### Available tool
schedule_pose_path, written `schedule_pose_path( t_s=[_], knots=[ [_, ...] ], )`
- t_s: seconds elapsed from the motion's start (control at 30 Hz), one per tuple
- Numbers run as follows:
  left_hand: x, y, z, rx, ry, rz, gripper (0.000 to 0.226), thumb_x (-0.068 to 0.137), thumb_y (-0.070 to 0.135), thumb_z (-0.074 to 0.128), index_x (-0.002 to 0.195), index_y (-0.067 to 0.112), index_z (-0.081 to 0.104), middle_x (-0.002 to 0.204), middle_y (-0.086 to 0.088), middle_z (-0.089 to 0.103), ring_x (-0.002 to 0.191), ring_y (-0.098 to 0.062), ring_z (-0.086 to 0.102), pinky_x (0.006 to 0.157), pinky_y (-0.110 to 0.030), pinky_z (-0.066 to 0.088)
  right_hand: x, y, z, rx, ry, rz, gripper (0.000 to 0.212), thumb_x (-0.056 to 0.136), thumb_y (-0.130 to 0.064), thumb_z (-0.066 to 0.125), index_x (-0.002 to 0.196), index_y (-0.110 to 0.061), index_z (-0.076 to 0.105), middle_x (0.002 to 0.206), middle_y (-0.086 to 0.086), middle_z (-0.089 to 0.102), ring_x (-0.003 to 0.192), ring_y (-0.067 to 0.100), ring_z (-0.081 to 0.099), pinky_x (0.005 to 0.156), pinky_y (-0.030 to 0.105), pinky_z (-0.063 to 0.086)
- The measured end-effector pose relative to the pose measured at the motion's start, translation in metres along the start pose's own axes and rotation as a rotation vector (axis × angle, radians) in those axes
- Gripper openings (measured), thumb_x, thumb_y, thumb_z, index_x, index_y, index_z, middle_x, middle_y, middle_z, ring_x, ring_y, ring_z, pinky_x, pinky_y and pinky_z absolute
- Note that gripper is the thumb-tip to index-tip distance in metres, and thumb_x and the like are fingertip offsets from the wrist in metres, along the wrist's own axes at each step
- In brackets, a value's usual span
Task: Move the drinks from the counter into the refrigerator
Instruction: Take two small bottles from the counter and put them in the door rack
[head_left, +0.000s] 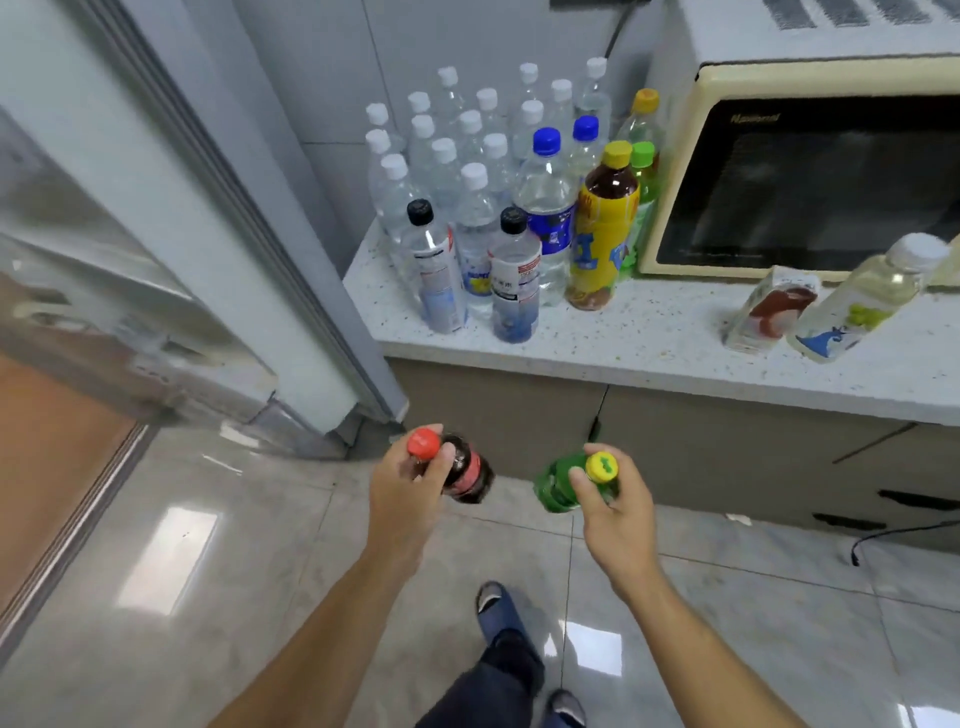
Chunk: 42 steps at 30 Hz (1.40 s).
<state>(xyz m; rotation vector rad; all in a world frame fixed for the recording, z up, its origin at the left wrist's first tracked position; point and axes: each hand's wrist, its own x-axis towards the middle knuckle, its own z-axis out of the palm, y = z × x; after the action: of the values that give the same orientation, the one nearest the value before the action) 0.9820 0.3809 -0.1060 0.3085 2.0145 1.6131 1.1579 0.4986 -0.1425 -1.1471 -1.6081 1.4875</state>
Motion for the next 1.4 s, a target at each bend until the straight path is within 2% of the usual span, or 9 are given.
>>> schedule_pose_path(
  t_s=[0.2,0.33,0.57,0.67,0.77,0.83,1.0,1.17,1.4],
  knots=[
    [-0.030,-0.026,-0.101,0.010,0.217,-0.024,0.027,0.065,0.050,0.071,0.086,0.033,0.071,0.085,0.004,0.071,0.090,-0.024,0.068,0.089,-0.059,0.055,-0.051,-0.004,0.061,-0.007,-0.153,0.009,0.028,0.091,-0.009,0.067,0.106,-0.031,0.064,0.108,-0.002,0.064,0.097,0.000,0.059,0.078,0.010,0.046],
    [-0.033,-0.036,-0.161,-0.035,0.293,-0.038,0.030,0.065,0.051,0.070,0.092,0.039,0.072,0.090,0.014,0.073,0.094,-0.014,0.070,0.090,-0.053,0.056,-0.075,-0.019,0.107,-0.035,-0.233,-0.026,0.027,0.090,-0.010,0.068,0.106,-0.031,0.065,0.109,-0.006,0.064,0.099,-0.001,0.058,0.081,0.020,0.047],
    [-0.014,-0.035,-0.282,-0.141,0.360,-0.012,0.027,0.087,0.018,0.073,0.088,0.045,0.073,0.093,0.019,0.074,0.098,-0.008,0.069,0.095,-0.049,0.055,-0.107,-0.059,0.228,-0.042,-0.311,-0.115,0.027,0.089,-0.006,0.068,0.106,-0.028,0.066,0.108,0.002,0.064,0.094,0.000,0.059,0.076,0.007,0.044],
    [0.007,-0.026,-0.338,-0.186,0.370,0.034,0.025,0.088,0.013,0.072,0.094,0.037,0.074,0.103,0.008,0.074,0.104,-0.012,0.068,0.099,-0.049,0.052,-0.122,-0.083,0.287,-0.013,-0.333,-0.177,0.029,0.089,-0.005,0.068,0.107,-0.027,0.066,0.108,0.003,0.065,0.095,0.006,0.061,0.078,0.011,0.046],
    [0.034,-0.007,-0.385,-0.176,0.353,0.124,0.024,0.088,0.012,0.072,0.098,0.034,0.073,0.106,0.004,0.074,0.106,-0.016,0.068,0.099,-0.050,0.052,-0.130,-0.113,0.334,0.026,-0.356,-0.259,0.032,0.088,-0.005,0.068,0.109,-0.030,0.066,0.109,-0.004,0.065,0.099,0.009,0.062,0.082,0.021,0.051],
    [0.053,0.009,-0.407,-0.159,0.324,0.172,0.028,0.087,0.011,0.072,0.099,0.036,0.074,0.105,0.004,0.075,0.106,-0.019,0.068,0.099,-0.052,0.052,-0.132,-0.133,0.358,0.048,-0.343,-0.310,0.034,0.088,-0.006,0.069,0.109,-0.033,0.066,0.108,-0.014,0.065,0.102,0.004,0.061,0.084,0.015,0.050],
    [0.105,0.057,-0.433,-0.101,0.261,0.333,0.026,0.078,0.031,0.075,0.099,0.046,0.073,0.104,0.015,0.074,0.106,-0.012,0.068,0.099,-0.048,0.052,-0.110,-0.170,0.399,0.135,-0.250,-0.463,0.030,0.085,-0.011,0.067,0.110,-0.028,0.064,0.113,-0.015,0.064,0.107,-0.003,0.058,0.088,0.004,0.040],
    [0.168,0.092,-0.432,-0.069,0.235,0.395,0.030,0.071,0.045,0.073,0.101,0.043,0.073,0.104,0.006,0.075,0.105,-0.020,0.069,0.098,-0.051,0.052,-0.061,-0.187,0.435,0.111,-0.224,-0.440,0.038,0.089,-0.004,0.068,0.107,-0.036,0.061,0.113,0.001,0.064,0.103,0.012,0.060,0.086,0.014,0.045],
    [0.235,0.110,-0.426,0.041,0.133,0.400,0.021,0.076,0.037,0.075,0.094,0.047,0.072,0.098,0.016,0.074,0.101,-0.011,0.068,0.096,-0.034,0.052,-0.014,-0.182,0.475,0.053,-0.234,-0.383,0.035,0.088,-0.009,0.069,0.106,-0.039,0.062,0.111,0.002,0.064,0.104,0.018,0.062,0.088,0.025,0.049]
  ],
)
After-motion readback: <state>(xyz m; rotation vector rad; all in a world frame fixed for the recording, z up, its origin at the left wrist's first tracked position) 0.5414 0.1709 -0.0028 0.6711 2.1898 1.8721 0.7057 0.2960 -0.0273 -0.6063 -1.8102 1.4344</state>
